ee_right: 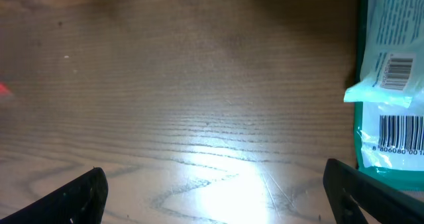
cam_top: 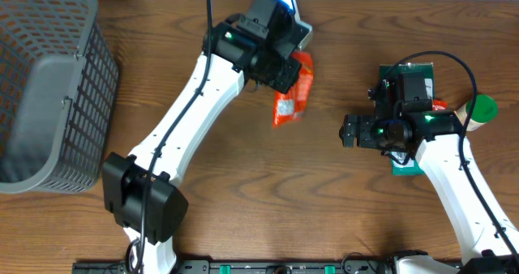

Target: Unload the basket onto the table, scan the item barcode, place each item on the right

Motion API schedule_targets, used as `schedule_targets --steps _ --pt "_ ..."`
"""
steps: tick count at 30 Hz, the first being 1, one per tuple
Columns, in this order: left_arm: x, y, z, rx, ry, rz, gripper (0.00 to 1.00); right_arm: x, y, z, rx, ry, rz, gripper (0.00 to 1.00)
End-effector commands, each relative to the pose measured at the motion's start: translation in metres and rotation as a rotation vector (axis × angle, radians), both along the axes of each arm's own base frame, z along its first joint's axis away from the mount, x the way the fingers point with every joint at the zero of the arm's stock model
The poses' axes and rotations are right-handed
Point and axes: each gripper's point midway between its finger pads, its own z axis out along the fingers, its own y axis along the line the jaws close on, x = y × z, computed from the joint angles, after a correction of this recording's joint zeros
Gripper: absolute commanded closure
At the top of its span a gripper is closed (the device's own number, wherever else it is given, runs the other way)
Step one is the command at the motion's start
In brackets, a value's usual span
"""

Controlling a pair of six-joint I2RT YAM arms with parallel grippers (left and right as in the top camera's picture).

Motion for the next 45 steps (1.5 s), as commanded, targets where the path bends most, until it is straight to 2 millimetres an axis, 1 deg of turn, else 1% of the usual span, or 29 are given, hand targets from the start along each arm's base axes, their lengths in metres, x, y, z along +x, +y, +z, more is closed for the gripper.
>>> schedule_targets --steps 1,4,6,8,11,13,14,16,20,23,24,27,28,29,30,31,33,35,36,38,40,42,45 --pt "-0.022 -0.017 -0.024 -0.087 0.198 0.086 0.93 0.007 0.005 0.007 0.014 -0.033 0.006 0.01" --pt "-0.029 -0.026 -0.049 -0.093 0.238 0.112 0.92 0.010 0.004 0.008 0.007 -0.051 0.012 0.01" --pt "-0.033 -0.034 -0.064 -0.108 0.251 0.128 0.92 0.018 0.003 0.011 0.008 -0.083 0.006 0.01" --pt "-0.037 -0.047 -0.075 -0.131 0.248 0.131 0.89 0.020 -0.004 0.011 0.000 -0.088 -0.003 0.02" --pt "-0.041 -0.067 -0.087 -0.173 0.198 0.090 0.88 0.018 -0.016 0.009 -0.010 -0.072 -0.034 0.12" --pt "-0.042 -0.079 -0.089 -0.204 0.161 0.062 0.88 0.017 -0.026 0.008 -0.015 -0.063 -0.063 0.21" --pt "-0.042 -0.085 -0.090 -0.216 0.137 0.052 0.88 0.017 -0.030 0.007 -0.019 -0.059 -0.077 0.22" --pt "-0.042 -0.093 -0.094 -0.218 0.090 0.052 0.87 0.015 -0.034 0.004 -0.020 -0.049 -0.088 0.22" --pt "-0.045 -0.105 -0.106 -0.191 0.026 0.063 0.87 0.012 -0.034 -0.002 -0.020 -0.042 -0.087 0.19" --pt "-0.053 -0.118 -0.115 -0.185 0.020 0.038 0.86 0.013 -0.033 -0.003 -0.019 -0.046 -0.084 0.17" --pt "-0.056 -0.122 -0.118 -0.186 0.020 0.029 0.86 0.013 -0.033 -0.003 -0.019 -0.046 -0.084 0.15" --pt "-0.058 -0.130 -0.133 -0.170 0.015 0.021 0.83 0.013 -0.033 -0.003 -0.020 -0.045 -0.085 0.11" --pt "-0.056 -0.129 -0.137 -0.159 0.009 0.030 0.83 0.013 -0.033 -0.003 -0.020 -0.045 -0.084 0.11" --pt "-0.054 -0.128 -0.139 -0.152 0.002 0.038 0.64 0.012 -0.033 -0.003 -0.020 -0.043 -0.084 0.11" --pt "-0.051 -0.127 -0.140 -0.146 -0.007 0.047 0.50 0.012 -0.033 -0.003 -0.020 -0.041 -0.084 0.11" --pt "-0.049 -0.125 -0.140 -0.143 -0.014 0.055 0.44 0.012 -0.033 -0.004 -0.020 -0.041 -0.084 0.11" --pt "-0.040 -0.121 -0.132 -0.144 -0.041 0.069 0.37 0.011 -0.033 -0.004 -0.021 -0.037 -0.083 0.11" --pt "-0.030 -0.113 -0.120 -0.151 -0.072 0.096 0.25 0.009 -0.030 -0.004 -0.017 -0.037 -0.050 0.11" --pt "-0.022 -0.107 -0.111 -0.156 -0.094 0.119 0.22 0.009 -0.026 -0.004 -0.011 -0.038 -0.021 0.11" --pt "-0.012 -0.096 -0.093 -0.172 -0.120 0.148 0.22 0.007 -0.020 -0.004 -0.005 -0.039 0.017 0.13" --pt "-0.003 -0.080 -0.074 -0.183 -0.135 0.182 0.21 0.005 -0.011 -0.004 -0.005 -0.040 0.056 0.19" --pt "0.003 -0.059 -0.060 -0.179 -0.136 0.221 0.21 0.003 -0.002 -0.004 -0.004 -0.036 0.087 0.23" --pt "0.008 -0.022 -0.049 -0.145 -0.111 0.284 0.20 -0.002 0.016 -0.004 -0.009 -0.033 0.144 0.27"
